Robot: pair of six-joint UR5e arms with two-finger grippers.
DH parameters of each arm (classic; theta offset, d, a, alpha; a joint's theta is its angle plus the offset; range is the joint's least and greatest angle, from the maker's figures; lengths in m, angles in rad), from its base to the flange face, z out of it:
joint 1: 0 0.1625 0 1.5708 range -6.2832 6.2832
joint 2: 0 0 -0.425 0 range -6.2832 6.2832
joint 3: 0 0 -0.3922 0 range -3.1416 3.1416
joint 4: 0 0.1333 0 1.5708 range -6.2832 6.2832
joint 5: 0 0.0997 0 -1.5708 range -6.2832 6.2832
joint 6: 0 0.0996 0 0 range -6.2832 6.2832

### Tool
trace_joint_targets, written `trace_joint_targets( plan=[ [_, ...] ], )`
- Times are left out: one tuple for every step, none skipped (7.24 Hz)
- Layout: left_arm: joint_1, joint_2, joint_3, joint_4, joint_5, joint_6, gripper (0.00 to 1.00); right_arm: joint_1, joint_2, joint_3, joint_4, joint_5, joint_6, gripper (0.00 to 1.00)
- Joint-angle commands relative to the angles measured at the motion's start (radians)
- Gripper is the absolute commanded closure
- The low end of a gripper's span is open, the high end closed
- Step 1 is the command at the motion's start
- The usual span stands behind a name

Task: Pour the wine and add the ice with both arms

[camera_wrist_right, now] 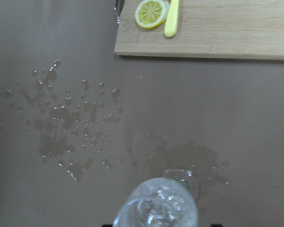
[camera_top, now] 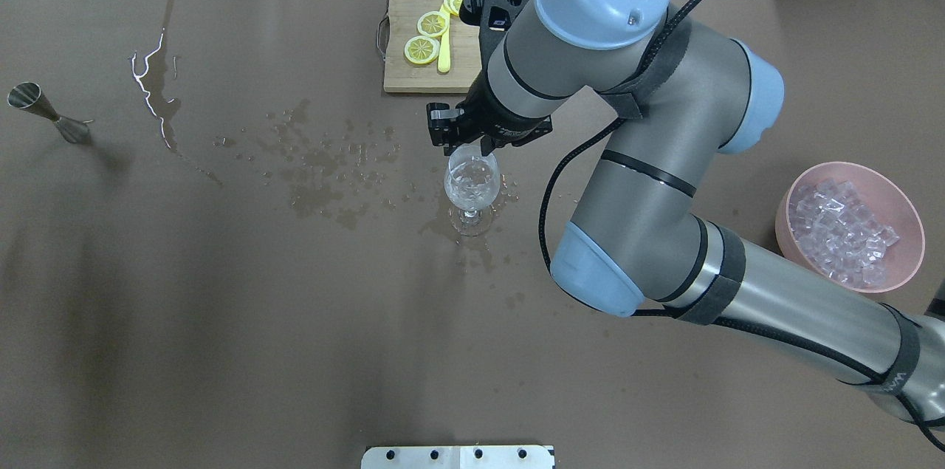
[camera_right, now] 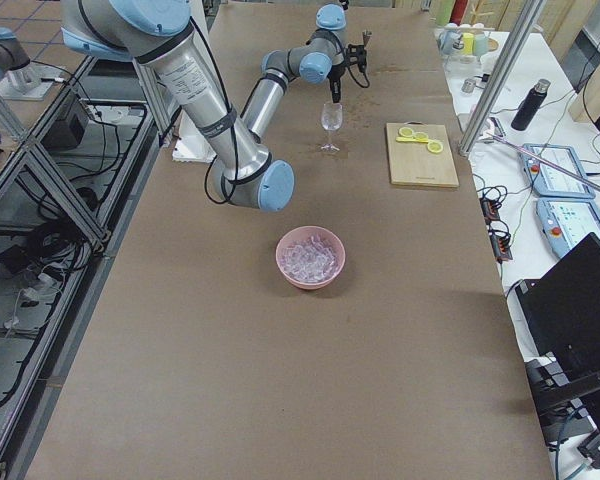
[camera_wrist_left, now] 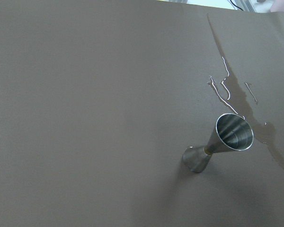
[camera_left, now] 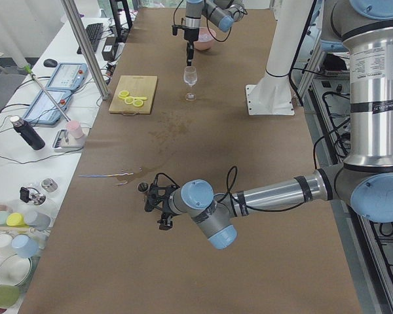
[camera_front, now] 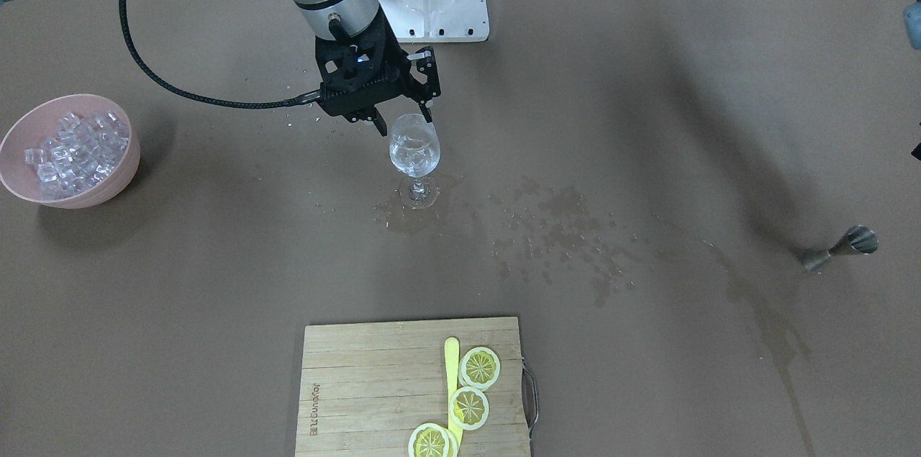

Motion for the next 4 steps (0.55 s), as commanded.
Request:
trace_joint_targets(
  plan=[
    [0.0, -0.004, 0.001, 0.001, 0.003, 0.0, 0.01, 0.184, -0.167, 0.037, 0.0, 0.154, -0.252, 0.0],
    [0.0, -0.002, 0.003, 0.0, 0.011, 0.003, 0.01, 0.29, -0.262, 0.033, 0.0, 0.198, -0.438, 0.0],
    [0.0, -0.001, 0.003, 0.0, 0.023, 0.023, 0.01, 0.402, -0.354, 0.019, -0.006, 0.21, -0.661, 0.0],
    [-0.002, 0.004, 0.003, 0.0, 0.04, 0.081, 0.01, 0.513, -0.443, -0.005, -0.007, 0.219, -0.868, 0.0]
  ],
)
